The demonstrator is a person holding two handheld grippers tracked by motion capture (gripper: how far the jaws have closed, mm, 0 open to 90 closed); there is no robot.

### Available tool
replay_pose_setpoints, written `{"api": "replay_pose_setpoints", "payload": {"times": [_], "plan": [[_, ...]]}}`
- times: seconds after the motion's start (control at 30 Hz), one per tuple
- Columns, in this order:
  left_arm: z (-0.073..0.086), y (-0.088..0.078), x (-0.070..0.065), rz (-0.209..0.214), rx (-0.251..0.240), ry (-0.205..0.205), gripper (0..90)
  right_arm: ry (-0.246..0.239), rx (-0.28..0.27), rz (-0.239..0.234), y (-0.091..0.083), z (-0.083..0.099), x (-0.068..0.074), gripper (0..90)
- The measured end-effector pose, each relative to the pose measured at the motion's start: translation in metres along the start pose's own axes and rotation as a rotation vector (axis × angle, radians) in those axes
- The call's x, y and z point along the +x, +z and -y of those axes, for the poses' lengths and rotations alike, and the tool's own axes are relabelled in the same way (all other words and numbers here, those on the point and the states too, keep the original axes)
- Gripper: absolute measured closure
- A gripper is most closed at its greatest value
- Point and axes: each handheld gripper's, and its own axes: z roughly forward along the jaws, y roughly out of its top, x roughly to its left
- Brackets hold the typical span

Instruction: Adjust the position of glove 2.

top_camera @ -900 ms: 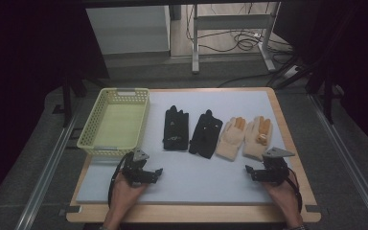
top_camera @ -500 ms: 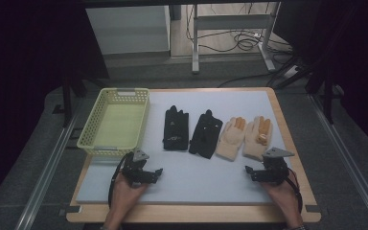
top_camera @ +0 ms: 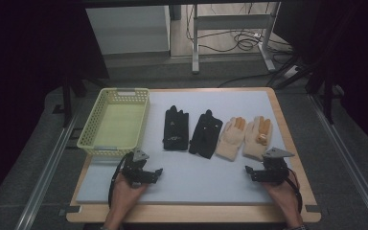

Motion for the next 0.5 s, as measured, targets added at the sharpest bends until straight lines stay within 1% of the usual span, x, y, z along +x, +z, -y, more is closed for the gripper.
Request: {"api": "replay_pose_setpoints", "payload": {"times": [0.2,0.4,0.5], "plan": [[0.0,0.0,0.0,0.0,0.0,0.0,9.6,-0.005,-0.007,0.008,-0.0011,0.0,0.0011,14.1],[0.0,0.0,0.0,0.0,0.0,0.0,9.6,0.006,-0.029,-0.009,-0.0057,-0.0034,0.0021,15.0],[0.0,0.0,0.0,0.0,0.0,0.0,9.6,-0.001,-0.04,-0.024,-0.0092,-0.0081,0.005,15.5]]}}
